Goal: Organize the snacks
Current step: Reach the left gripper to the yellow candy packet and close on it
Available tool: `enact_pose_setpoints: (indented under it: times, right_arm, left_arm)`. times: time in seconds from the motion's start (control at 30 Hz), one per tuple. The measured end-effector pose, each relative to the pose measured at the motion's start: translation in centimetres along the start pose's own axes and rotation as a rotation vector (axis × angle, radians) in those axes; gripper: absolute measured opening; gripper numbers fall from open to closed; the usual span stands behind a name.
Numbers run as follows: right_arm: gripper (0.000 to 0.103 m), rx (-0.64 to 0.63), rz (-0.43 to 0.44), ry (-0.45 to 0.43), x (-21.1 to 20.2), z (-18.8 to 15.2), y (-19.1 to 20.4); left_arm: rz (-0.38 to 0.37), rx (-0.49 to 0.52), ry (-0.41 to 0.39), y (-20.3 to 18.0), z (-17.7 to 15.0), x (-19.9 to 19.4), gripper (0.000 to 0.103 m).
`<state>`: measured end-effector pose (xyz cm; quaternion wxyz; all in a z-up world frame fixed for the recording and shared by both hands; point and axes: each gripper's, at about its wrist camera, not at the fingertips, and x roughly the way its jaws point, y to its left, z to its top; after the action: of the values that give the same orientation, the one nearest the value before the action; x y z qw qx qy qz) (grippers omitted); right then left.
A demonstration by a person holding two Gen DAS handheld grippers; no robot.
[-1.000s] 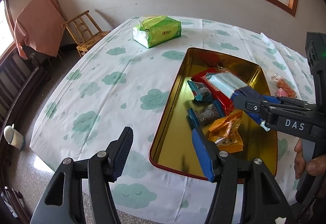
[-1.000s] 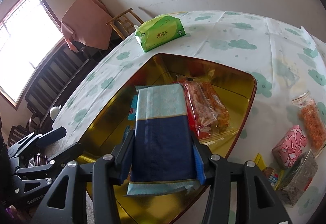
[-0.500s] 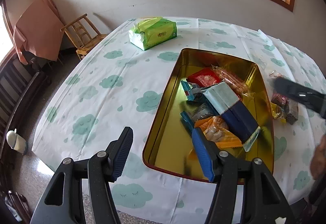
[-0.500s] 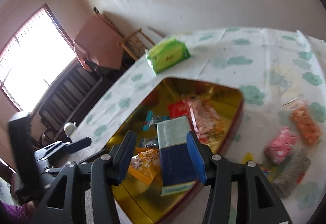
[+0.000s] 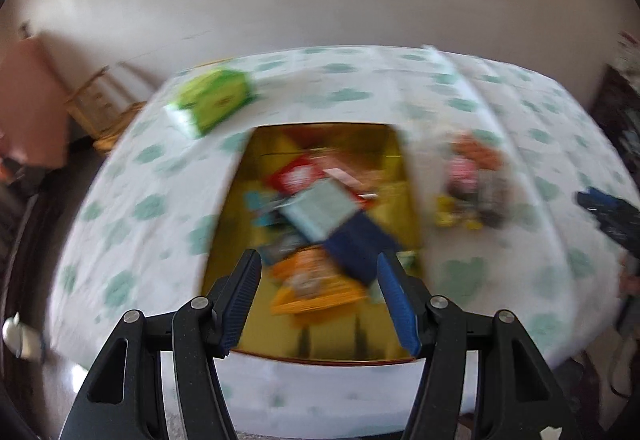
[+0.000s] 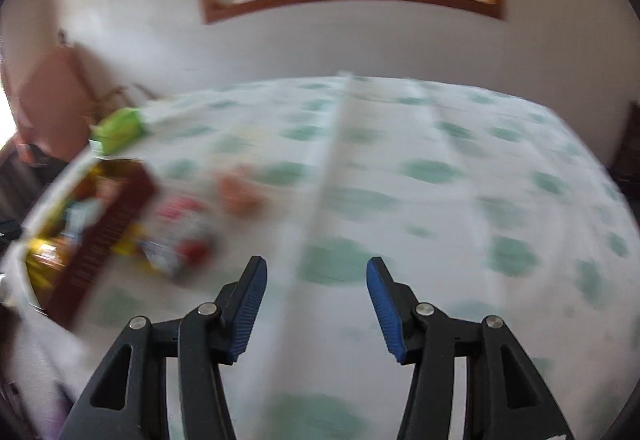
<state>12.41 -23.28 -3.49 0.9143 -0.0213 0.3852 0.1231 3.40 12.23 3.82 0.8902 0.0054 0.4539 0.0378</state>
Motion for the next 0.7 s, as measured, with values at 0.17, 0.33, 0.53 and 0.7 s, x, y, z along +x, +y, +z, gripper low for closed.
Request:
enact_pose_setpoints:
  times: [0.17,0.33,0.53,0.7]
  right_arm:
    - [0.053,0.078,-0.02,0.017,0.7,-1.7,-4.0]
    - [0.053,0.094,0.013,0.022,1.7,-2.8,-4.0]
    - [0.053,0.103,0.052,0.011,1.5,-3.1,-4.0]
    - [0.053,0.105,0.074,0.01,1.6,-3.2,-3.9]
  left_arm:
    - [-0.176,0.103,0.035,-4.3,2.5,0.0,0.055]
    - [-0.323,0.304,0.087,-8.9,4.2,1.8,0.055]
    - [-0.401,0.53,0.188,-12.1,5.2,6.5,0.055]
    - [-0.43,0.631,0.265,-12.7,6.1,10.1,0.046]
